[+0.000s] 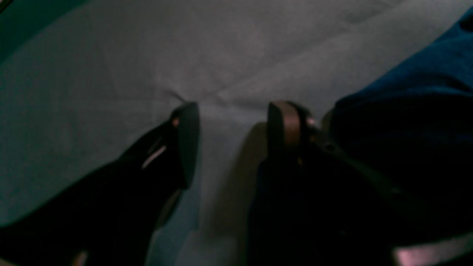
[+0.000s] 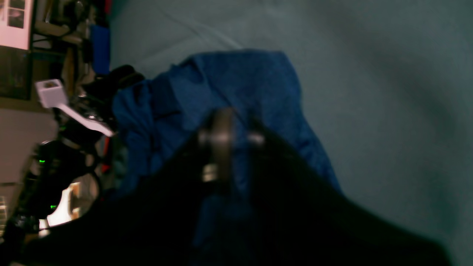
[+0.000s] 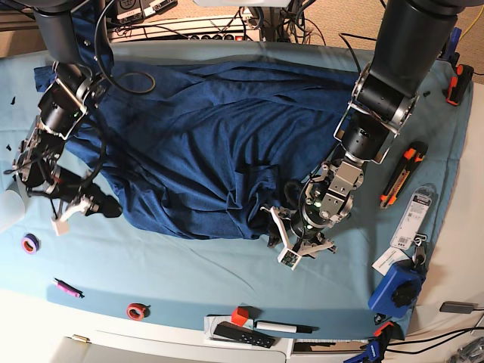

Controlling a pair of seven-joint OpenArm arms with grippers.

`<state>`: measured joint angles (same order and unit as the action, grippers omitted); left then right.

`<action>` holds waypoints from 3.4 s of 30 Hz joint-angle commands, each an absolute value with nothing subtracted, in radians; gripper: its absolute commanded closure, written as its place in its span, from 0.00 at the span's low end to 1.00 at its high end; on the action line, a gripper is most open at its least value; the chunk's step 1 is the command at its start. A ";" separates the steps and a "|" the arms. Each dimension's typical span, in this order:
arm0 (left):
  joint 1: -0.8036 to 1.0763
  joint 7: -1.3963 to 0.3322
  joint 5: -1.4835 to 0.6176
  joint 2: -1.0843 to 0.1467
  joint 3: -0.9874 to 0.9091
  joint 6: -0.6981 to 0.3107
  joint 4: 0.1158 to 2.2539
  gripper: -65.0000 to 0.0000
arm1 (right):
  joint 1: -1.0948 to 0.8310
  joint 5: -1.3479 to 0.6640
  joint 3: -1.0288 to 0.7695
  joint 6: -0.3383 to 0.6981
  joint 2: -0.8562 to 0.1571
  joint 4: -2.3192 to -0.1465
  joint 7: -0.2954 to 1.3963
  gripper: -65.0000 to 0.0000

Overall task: Layout the t-shirt on the table in an organized manner, then fold the t-shirt properly
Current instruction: 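Release the hem with the right gripper and smooth the shirt side, then move the left gripper onto the shirt middle and pinch the fabric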

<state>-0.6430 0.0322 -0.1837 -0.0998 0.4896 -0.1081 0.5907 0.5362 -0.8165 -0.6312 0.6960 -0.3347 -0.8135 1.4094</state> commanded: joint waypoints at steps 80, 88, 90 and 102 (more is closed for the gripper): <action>-0.673 0.052 -0.186 -0.098 0.488 -0.113 0.605 0.55 | 0.641 -0.379 -0.387 0.510 -0.515 -0.830 1.021 0.71; -0.673 0.049 -0.186 -0.098 0.488 -0.113 0.605 0.55 | 0.511 -0.951 -0.624 0.698 -0.516 -0.830 1.396 0.71; -0.673 0.043 -0.186 -0.098 0.488 -0.112 0.605 0.55 | 0.451 -1.017 -0.655 0.698 -0.516 -0.831 1.396 0.71; -0.673 -0.017 -0.186 -0.104 0.488 -0.055 0.717 0.55 | 0.216 -1.191 -0.689 0.698 -0.567 -0.831 1.396 0.71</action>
